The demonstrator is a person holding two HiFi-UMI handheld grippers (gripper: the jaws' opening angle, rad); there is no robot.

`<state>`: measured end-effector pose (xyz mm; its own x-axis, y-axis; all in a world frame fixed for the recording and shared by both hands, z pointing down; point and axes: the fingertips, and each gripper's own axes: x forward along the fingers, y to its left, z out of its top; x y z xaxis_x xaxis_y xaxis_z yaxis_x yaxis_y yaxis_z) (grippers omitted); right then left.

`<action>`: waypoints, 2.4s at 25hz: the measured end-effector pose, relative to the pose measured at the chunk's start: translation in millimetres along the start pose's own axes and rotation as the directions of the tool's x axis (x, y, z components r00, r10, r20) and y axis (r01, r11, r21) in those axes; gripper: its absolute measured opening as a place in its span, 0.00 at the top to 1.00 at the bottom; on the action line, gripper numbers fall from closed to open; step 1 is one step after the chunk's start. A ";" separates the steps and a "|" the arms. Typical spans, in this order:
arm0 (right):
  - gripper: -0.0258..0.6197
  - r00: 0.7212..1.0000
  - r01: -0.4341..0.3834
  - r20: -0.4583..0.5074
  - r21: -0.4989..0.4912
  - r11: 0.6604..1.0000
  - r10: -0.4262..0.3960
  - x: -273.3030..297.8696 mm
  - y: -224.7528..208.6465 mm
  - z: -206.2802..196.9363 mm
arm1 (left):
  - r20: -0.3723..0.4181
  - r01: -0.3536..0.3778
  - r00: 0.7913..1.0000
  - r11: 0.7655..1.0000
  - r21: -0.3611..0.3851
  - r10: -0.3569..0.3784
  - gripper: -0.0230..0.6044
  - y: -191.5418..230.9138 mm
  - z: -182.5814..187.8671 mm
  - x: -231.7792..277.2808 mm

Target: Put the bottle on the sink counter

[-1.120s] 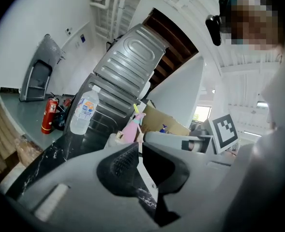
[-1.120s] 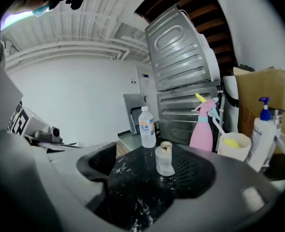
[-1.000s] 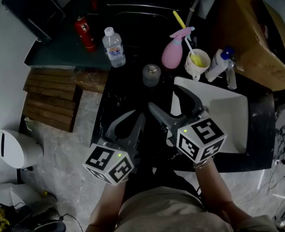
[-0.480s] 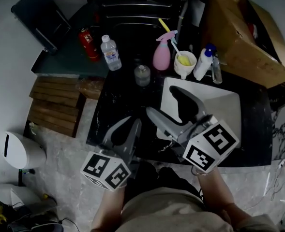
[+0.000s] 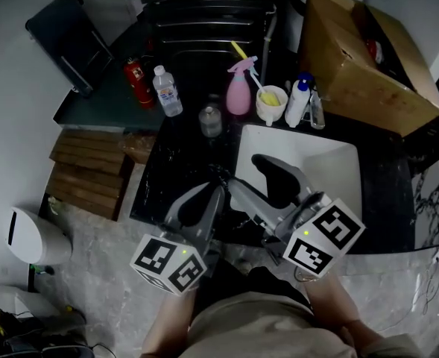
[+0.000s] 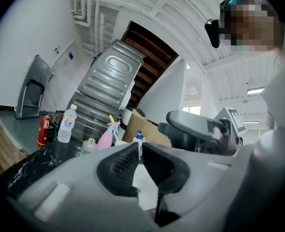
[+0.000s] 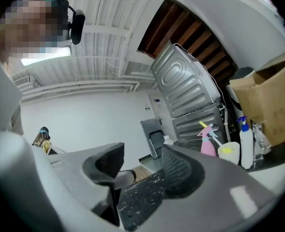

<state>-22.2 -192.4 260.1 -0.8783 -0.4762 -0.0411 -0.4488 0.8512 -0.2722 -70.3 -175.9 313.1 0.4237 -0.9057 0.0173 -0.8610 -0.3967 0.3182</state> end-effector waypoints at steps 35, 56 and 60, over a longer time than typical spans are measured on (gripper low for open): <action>0.96 0.998 -0.057 0.022 0.169 0.984 0.054 -30.9 20.4 -54.3 | 0.007 0.012 1.000 1.000 -0.021 -0.012 0.95 -16.1 -14.2 -18.6; 0.96 0.998 -0.053 -0.008 0.169 0.984 0.055 -26.6 22.0 -65.0 | -0.049 0.053 0.997 0.998 -0.044 -0.055 0.95 -18.9 -32.3 -20.6; 0.96 0.998 -0.055 -0.014 0.168 0.984 0.058 -26.0 21.8 -66.7 | -0.049 0.048 0.998 0.998 -0.042 -0.050 0.95 -19.1 -32.5 -21.9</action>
<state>-20.1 -146.8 319.4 -0.9051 -0.4229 -0.0434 -0.3659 0.8269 -0.4272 -54.0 -143.6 337.4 0.4795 -0.8762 0.0474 -0.8269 -0.4331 0.3586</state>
